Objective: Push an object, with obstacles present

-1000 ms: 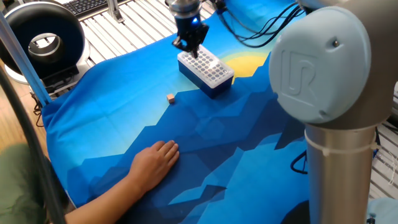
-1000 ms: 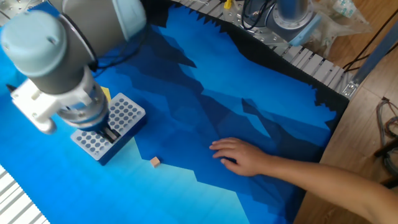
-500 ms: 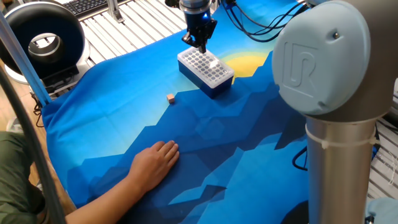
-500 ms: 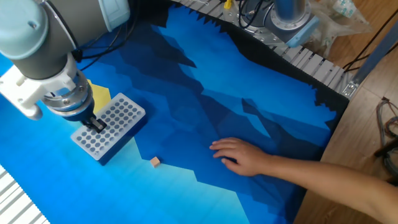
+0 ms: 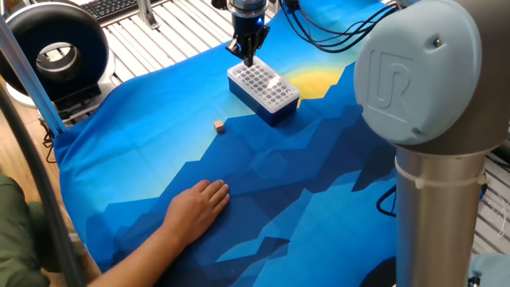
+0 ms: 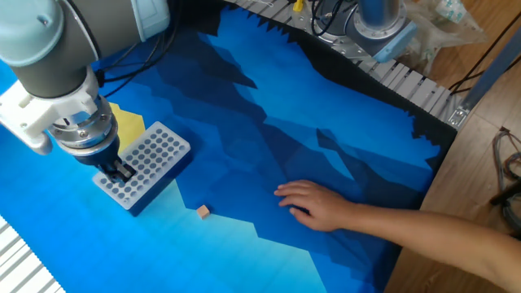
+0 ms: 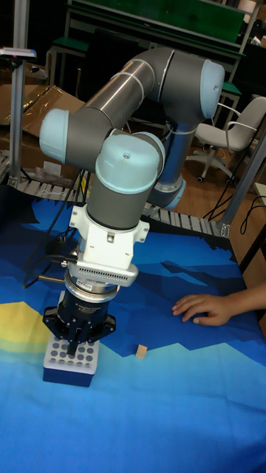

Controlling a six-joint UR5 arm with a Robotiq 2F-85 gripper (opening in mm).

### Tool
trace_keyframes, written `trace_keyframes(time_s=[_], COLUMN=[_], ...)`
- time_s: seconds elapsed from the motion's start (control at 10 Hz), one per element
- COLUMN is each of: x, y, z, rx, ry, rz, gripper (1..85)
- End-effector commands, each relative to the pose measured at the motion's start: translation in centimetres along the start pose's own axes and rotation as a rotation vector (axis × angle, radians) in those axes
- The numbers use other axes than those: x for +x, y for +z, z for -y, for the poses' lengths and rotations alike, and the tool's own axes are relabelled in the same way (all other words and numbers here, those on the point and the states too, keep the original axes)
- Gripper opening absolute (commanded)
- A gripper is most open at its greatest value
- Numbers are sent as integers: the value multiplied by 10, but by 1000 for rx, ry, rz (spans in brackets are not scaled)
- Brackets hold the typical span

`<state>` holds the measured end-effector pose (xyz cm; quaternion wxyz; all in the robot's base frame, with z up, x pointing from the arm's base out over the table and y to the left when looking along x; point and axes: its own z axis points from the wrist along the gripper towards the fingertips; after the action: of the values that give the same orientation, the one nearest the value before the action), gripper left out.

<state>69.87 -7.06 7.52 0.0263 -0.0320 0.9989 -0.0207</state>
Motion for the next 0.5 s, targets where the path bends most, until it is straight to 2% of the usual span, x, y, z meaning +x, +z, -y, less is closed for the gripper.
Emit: trace_keyframes(time_s=[0.0, 0.1, 0.4], x=[-9, -11, -5], y=[-1, -2, -1], z=[-6, -13, -6], rx=[-32, -57, -31], ry=[-28, -21, 39], rz=[35, 43, 19], gripper=[10, 10, 10])
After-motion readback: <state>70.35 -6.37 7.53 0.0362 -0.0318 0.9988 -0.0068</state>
